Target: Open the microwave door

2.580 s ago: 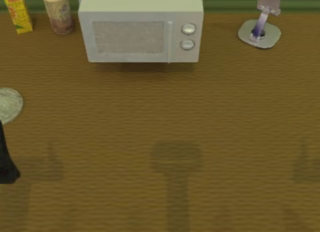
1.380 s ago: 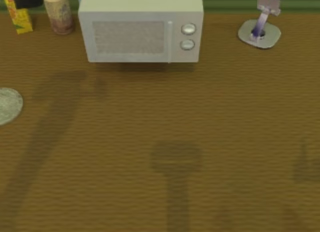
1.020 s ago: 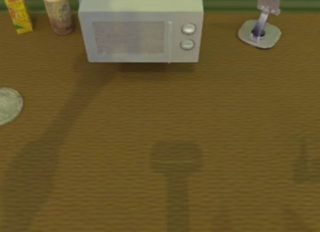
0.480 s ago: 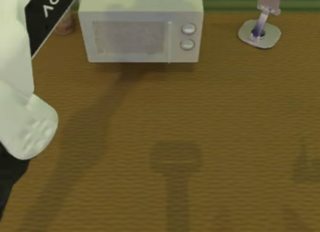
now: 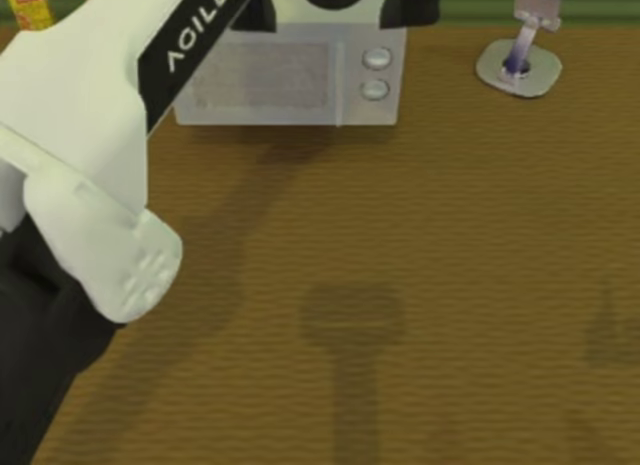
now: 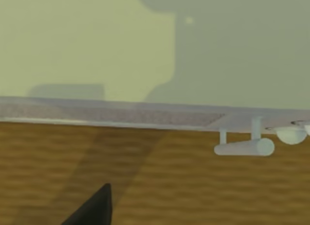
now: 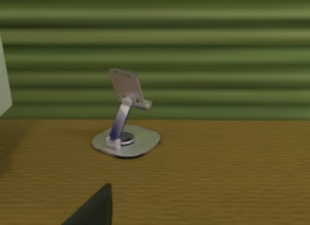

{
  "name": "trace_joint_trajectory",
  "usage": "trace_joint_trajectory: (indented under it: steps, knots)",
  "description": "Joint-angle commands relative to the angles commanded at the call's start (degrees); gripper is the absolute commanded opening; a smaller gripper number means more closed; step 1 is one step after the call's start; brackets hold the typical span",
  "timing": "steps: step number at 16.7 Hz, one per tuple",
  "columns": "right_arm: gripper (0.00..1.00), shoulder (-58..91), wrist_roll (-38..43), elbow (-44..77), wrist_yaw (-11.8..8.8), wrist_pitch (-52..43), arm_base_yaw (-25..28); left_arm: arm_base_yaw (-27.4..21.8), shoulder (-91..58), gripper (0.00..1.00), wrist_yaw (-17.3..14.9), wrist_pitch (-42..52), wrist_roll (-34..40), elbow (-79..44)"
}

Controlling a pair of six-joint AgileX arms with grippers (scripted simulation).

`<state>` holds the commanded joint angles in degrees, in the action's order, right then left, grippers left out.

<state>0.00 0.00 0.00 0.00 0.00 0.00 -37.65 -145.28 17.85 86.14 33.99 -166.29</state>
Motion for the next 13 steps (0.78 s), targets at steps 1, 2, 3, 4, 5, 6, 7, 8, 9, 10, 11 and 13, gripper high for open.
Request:
trace_joint_trajectory:
  steps: [1,2,3,4,5,6,7,8,9,10,11,13]
  knots:
    - [1.0,0.0,0.0,0.0,0.0,0.0,0.0,0.0,0.0,1.0,0.0,0.0,0.0,0.0]
    - [1.0,0.0,0.0,0.0,0.0,0.0,0.0,0.0,0.0,1.0,0.0,0.0,0.0,0.0]
    - [1.0,0.0,0.0,0.0,0.0,0.0,0.0,0.3,-0.1,1.0,-0.1,-0.1,-0.1,0.1]
    - [1.0,0.0,0.0,0.0,0.0,0.0,0.0,0.3,-0.1,1.0,-0.1,-0.3,-0.1,0.3]
    - [1.0,0.0,0.0,0.0,0.0,0.0,0.0,0.4,0.1,1.0,-0.2,-1.1,-0.3,1.1]
    - [1.0,0.0,0.0,0.0,0.0,0.0,0.0,0.6,0.2,1.0,-0.2,-2.5,-0.5,2.5]
    - [1.0,0.0,0.0,0.0,0.0,0.0,0.0,0.8,0.3,1.0,-0.4,-4.4,-0.8,4.4]
    - [1.0,0.0,0.0,0.0,0.0,0.0,0.0,1.2,0.5,1.0,-0.5,-6.7,-1.1,6.8]
    - [1.0,0.0,0.0,0.0,0.0,0.0,0.0,1.5,0.6,1.0,-0.6,-9.3,-1.4,9.5]
    - [1.0,0.0,0.0,0.0,0.0,0.0,0.0,1.9,0.7,1.0,-0.8,-12.0,-1.8,12.2]
    - [1.0,0.0,0.0,0.0,0.0,0.0,0.0,2.2,0.8,1.0,-0.9,-14.6,-2.1,14.7]
    - [1.0,0.0,0.0,0.0,0.0,0.0,0.0,2.7,0.9,1.0,-1.1,-18.0,-2.6,18.2]
